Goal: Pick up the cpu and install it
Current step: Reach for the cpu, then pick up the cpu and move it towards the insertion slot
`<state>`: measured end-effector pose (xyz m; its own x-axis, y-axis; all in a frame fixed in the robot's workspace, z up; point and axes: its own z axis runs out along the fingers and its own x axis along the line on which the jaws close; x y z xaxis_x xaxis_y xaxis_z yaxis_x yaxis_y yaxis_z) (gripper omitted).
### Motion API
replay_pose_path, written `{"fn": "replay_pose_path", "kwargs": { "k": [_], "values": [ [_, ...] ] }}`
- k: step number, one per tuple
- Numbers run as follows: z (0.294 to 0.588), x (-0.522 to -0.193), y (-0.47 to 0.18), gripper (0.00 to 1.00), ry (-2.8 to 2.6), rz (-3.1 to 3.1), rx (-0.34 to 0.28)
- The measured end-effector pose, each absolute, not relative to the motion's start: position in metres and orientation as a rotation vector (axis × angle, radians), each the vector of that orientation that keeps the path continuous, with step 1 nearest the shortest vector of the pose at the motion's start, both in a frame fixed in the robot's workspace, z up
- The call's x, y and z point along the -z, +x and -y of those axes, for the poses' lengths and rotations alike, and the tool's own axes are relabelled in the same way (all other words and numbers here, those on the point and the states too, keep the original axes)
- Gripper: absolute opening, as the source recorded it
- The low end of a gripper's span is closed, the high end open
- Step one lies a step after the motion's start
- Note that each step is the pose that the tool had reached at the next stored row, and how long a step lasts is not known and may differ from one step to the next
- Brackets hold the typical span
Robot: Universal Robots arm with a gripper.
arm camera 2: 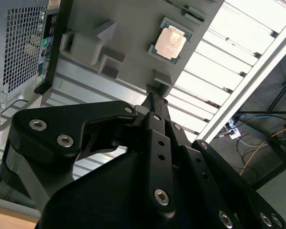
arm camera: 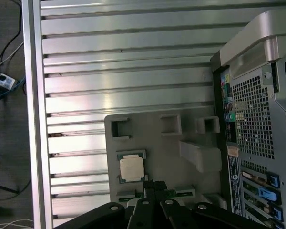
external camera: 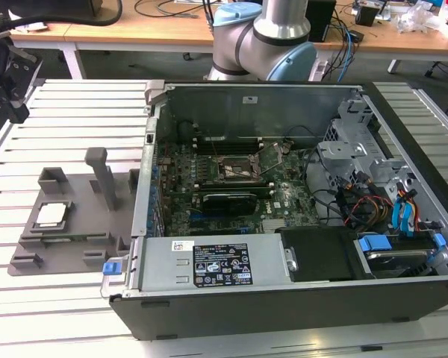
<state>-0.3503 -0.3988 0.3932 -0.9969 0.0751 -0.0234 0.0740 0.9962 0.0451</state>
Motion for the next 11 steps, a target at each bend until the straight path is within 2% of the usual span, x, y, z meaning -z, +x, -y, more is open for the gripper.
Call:
{"fn": "replay_pose_path", "kwargs": {
  "k": [11],
  "values": [
    [0.3988, -0.3932, -0.3514, 0.11, 0.117, -3.114, -0.069]
  ]
}}
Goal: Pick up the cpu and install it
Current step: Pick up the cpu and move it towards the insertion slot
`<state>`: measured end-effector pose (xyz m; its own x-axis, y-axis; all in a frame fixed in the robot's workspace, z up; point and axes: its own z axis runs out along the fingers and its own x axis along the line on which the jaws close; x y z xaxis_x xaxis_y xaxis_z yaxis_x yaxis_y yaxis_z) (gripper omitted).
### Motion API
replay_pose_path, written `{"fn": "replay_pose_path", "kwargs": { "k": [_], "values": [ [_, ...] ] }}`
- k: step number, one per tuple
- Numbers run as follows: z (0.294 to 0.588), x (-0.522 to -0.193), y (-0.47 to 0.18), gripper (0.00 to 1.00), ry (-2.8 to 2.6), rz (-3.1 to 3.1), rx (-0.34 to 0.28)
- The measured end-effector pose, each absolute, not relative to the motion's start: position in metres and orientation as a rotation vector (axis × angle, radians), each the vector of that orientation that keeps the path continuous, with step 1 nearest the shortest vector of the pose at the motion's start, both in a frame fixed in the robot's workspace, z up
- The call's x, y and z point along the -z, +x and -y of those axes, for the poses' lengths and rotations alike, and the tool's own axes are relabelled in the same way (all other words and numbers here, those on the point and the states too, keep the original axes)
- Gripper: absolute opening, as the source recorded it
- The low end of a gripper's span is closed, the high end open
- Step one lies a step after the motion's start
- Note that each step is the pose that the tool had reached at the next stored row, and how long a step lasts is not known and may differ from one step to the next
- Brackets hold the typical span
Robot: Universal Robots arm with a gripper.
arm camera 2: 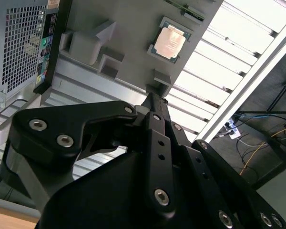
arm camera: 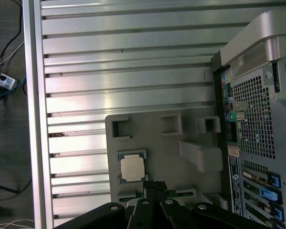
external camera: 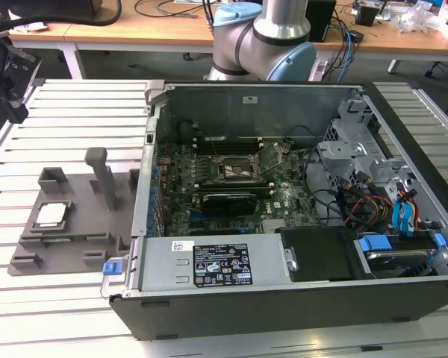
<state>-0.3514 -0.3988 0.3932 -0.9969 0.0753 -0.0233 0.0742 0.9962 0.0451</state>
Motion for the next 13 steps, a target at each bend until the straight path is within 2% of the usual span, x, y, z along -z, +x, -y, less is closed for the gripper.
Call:
{"fn": "replay_pose_path", "kwargs": {
  "k": [4, 5, 6, 9, 10, 11, 13],
  "values": [
    [0.3988, -0.3932, -0.3514, 0.11, 0.117, -3.114, -0.069],
    [0.3988, -0.3932, -0.3515, 0.16, 0.117, -3.114, -0.069],
    [0.3988, -0.3932, -0.3515, 0.29, 0.116, -3.114, -0.069],
    [0.3988, -0.3932, -0.3516, 0.48, 0.117, -3.114, -0.069],
    [0.3988, -0.3932, -0.3516, 0.48, 0.117, -3.114, -0.069],
    [0.3988, -0.3932, -0.3517, 0.54, 0.117, -3.114, -0.069],
    [0.3988, -0.393, -0.3518, 0.54, 0.117, -3.114, -0.069]
  ]
}}
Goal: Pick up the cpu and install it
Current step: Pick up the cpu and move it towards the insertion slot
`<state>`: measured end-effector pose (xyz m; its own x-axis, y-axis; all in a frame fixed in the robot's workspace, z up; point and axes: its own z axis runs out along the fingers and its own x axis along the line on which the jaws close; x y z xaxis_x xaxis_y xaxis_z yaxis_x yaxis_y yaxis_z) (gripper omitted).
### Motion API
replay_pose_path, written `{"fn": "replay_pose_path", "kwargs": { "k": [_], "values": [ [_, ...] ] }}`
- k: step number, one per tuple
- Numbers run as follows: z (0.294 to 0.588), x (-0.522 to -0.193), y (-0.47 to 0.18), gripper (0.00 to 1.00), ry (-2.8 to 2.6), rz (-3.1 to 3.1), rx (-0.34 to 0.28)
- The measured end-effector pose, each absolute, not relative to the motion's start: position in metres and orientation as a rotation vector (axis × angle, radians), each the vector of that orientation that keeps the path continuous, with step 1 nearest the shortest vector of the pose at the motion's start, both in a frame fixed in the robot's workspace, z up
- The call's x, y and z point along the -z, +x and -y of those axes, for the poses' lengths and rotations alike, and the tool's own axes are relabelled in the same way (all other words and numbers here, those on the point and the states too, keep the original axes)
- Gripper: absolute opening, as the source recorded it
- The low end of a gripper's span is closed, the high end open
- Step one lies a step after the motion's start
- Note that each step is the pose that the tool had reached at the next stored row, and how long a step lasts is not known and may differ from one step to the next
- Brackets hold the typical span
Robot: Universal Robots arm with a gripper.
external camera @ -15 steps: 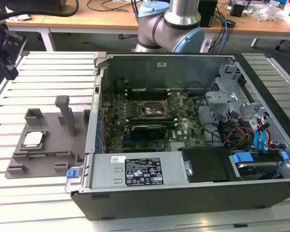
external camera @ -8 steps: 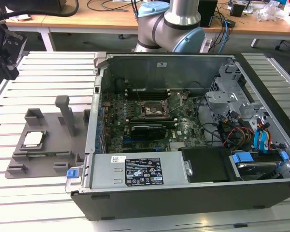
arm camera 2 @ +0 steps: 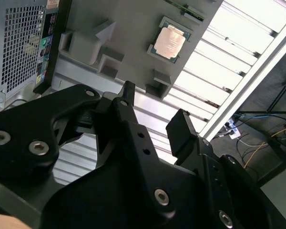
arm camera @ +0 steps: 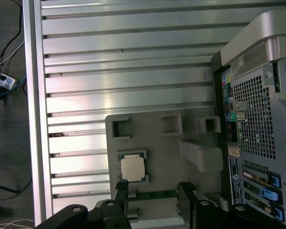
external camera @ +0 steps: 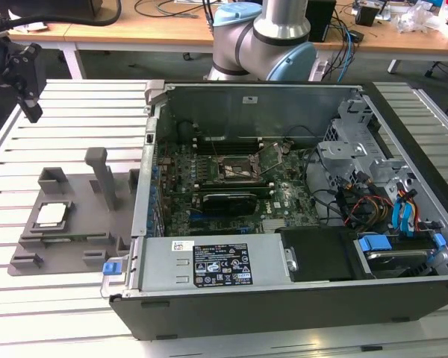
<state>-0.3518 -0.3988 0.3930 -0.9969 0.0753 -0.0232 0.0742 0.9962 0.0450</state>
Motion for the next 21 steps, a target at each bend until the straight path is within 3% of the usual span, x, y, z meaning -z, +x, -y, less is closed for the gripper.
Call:
{"fn": "replay_pose_path", "kwargs": {
  "k": [21],
  "values": [
    [0.399, -0.38, -0.352, 0.54, 0.117, -3.114, -0.069]
  ]
}}
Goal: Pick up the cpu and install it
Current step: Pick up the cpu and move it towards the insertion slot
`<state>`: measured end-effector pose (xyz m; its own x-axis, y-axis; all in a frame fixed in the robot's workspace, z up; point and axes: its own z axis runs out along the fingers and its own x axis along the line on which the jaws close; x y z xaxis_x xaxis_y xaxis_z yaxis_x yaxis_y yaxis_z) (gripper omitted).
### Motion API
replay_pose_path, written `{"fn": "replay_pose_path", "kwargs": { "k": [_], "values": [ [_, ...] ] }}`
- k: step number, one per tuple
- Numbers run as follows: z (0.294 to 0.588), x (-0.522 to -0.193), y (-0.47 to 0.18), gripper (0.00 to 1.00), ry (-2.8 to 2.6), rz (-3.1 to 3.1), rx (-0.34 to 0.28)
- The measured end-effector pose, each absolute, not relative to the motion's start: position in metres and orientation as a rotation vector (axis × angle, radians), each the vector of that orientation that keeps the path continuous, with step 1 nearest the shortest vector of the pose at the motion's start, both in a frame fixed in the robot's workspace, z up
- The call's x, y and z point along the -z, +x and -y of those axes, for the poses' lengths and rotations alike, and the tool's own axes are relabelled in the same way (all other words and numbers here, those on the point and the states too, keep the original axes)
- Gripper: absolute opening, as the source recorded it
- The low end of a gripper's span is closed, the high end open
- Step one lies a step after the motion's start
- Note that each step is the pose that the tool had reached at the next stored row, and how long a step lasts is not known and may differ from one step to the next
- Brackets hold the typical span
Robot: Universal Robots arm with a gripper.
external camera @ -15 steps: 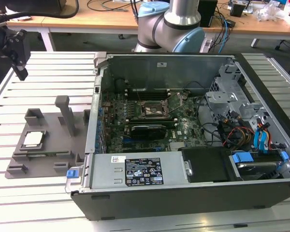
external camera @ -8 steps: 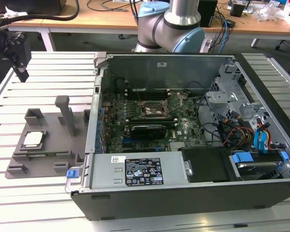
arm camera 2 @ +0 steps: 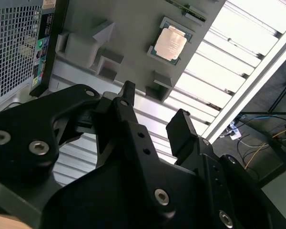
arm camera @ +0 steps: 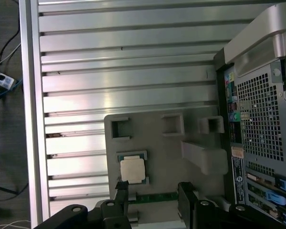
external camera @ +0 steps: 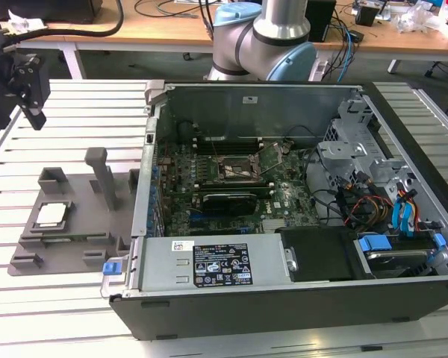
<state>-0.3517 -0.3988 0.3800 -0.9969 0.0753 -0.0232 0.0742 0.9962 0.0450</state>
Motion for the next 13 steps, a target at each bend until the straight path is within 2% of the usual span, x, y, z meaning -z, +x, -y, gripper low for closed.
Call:
{"fn": "replay_pose_path", "kwargs": {
  "k": [13],
  "values": [
    [0.3988, -0.3692, -0.3517, 0.54, 0.117, -3.114, -0.069]
  ]
}}
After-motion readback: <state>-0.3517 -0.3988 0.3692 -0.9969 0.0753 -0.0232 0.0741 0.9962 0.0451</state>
